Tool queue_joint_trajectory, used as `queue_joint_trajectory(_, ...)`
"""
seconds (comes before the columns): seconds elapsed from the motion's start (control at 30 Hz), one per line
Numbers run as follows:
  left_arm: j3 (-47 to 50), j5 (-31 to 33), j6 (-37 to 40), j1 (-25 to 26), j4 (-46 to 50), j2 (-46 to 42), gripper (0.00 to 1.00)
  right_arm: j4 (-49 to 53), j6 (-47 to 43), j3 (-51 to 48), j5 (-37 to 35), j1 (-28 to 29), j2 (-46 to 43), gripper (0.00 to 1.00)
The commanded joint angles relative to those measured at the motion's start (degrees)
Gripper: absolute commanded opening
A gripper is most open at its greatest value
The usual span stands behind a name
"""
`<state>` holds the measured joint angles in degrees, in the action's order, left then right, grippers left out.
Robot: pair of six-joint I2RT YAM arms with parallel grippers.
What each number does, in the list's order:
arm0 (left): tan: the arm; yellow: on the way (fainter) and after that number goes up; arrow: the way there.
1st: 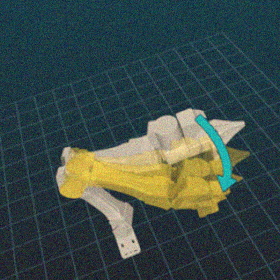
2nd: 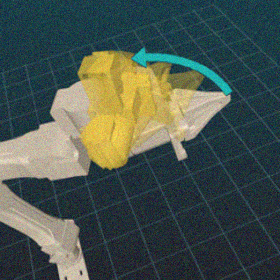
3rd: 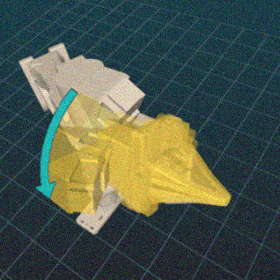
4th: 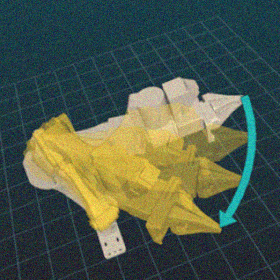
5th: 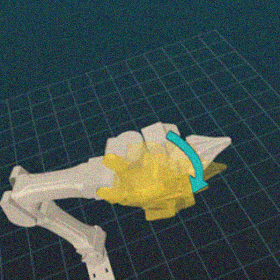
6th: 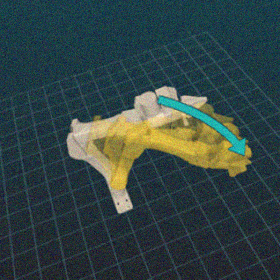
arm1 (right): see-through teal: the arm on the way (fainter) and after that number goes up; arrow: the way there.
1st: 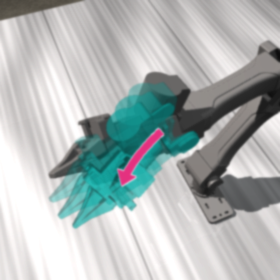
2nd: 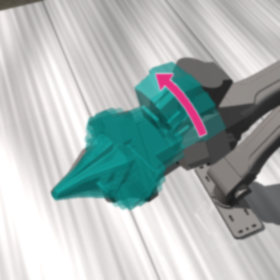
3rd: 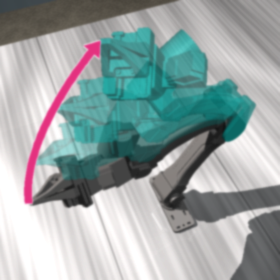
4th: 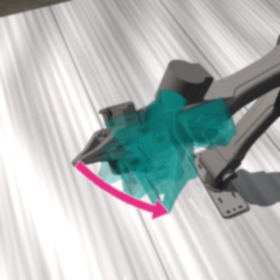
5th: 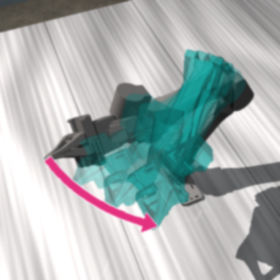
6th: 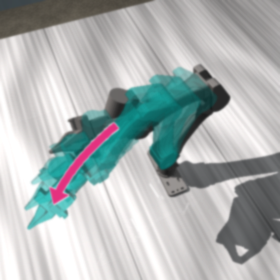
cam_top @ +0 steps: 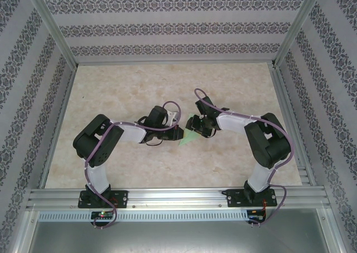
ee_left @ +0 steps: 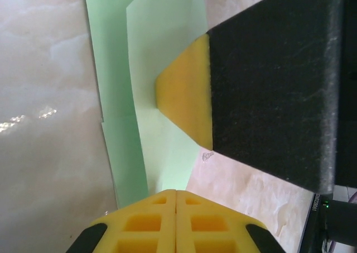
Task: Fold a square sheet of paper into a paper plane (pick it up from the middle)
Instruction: Fourth fold the wing at the center of the table.
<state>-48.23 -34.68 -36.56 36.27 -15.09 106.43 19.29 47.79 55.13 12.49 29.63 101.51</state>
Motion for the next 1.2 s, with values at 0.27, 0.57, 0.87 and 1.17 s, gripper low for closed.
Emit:
queue_joint_trajectory(0.27, -2.2, 1.4, 0.5, -0.3, 2.9, 2.8, 0.04, 5.2, -1.1, -2.3, -4.2, -0.1, 5.8, 0.47)
queue_joint_trajectory(0.57, -2.6, 1.5, 0.9, -0.3, 3.8, 3.0, 0.03, 6.2, -1.2, -1.4, -4.2, -0.1, 7.3, 0.43)
queue_joint_trajectory(0.87, -1.1, 2.7, 0.7, -0.3, 2.3, -0.7, 0.05, 9.0, -2.0, 1.1, -5.1, 0.5, 9.8, 0.48)
queue_joint_trajectory(1.17, -0.1, 2.6, -0.3, -0.3, -0.6, -2.2, 0.06, 10.1, -1.8, 2.3, -5.4, 1.1, 11.7, 0.51)
